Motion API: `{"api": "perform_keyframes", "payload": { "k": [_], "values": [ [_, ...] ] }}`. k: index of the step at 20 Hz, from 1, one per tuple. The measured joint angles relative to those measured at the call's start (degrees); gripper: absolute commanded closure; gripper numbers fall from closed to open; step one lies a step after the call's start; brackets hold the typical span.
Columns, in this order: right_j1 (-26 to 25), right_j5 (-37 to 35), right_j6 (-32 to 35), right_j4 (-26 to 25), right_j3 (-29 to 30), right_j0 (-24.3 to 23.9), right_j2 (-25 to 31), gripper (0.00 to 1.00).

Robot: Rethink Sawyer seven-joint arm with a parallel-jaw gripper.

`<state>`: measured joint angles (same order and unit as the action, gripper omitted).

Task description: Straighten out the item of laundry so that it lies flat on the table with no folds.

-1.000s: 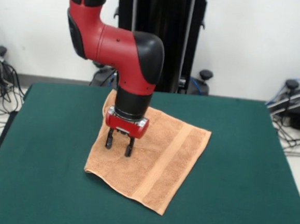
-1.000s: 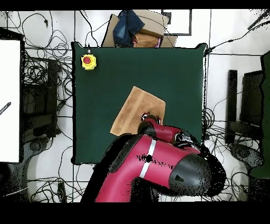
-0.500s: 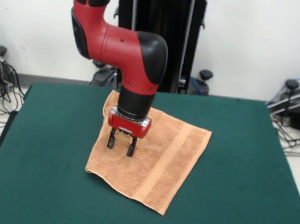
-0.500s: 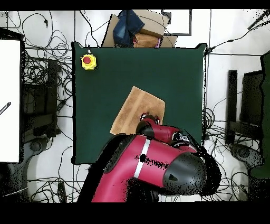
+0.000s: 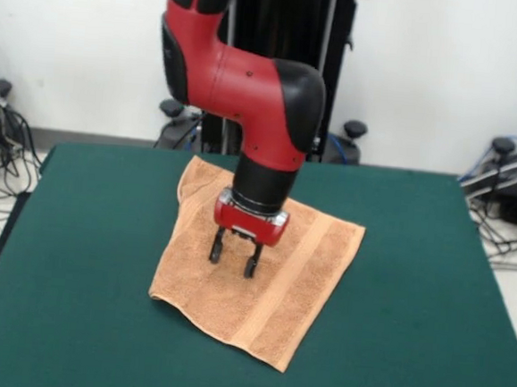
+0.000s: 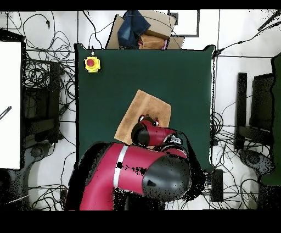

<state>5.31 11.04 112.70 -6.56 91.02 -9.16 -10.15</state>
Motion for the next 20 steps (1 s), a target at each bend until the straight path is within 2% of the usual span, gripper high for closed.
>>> {"api": "perform_keyframes", "payload": {
  "k": [13, 20],
  "values": [
    [3.4, 0.0, 0.0, 0.5, 0.9, 0.6, 0.0, 0.0],
    [11.0, -1.2, 0.0, -2.2, 6.5, -5.7, 1.3, 0.0]
  ]
}}
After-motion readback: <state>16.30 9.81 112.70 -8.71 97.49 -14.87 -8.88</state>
